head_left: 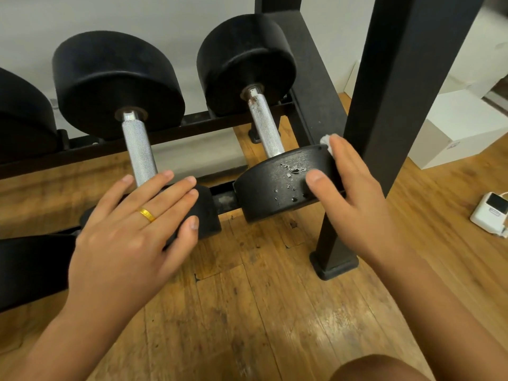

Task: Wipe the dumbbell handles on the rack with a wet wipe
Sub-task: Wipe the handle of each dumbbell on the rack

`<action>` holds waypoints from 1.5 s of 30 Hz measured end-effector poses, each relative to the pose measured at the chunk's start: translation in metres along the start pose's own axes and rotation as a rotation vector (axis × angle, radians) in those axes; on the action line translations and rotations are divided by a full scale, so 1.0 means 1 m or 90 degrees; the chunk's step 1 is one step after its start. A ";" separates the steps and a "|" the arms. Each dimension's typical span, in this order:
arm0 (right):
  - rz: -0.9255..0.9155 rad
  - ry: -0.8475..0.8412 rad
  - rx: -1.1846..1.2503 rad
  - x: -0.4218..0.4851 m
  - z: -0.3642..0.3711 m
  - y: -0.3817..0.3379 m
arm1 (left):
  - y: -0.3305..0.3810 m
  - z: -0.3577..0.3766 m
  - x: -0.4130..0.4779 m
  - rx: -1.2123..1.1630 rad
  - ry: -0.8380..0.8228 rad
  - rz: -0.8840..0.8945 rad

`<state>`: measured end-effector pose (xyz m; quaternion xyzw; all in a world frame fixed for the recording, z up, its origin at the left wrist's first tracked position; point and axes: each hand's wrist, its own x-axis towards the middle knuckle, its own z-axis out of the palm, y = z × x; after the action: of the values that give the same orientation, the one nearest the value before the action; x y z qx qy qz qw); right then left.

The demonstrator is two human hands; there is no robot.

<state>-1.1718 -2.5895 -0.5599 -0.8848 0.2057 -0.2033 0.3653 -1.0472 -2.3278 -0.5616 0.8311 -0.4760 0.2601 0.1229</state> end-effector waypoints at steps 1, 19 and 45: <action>-0.012 0.008 0.007 0.005 0.001 -0.003 | 0.000 0.000 0.000 -0.002 0.000 -0.002; -0.142 0.029 -0.194 -0.030 0.016 -0.004 | 0.003 -0.001 0.000 -0.004 0.010 -0.023; -0.216 -0.037 -0.275 -0.013 0.008 -0.010 | 0.004 0.000 -0.002 0.006 0.000 -0.035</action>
<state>-1.1763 -2.5717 -0.5601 -0.9694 0.0824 -0.1879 0.1346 -1.0514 -2.3290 -0.5629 0.8444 -0.4520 0.2586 0.1259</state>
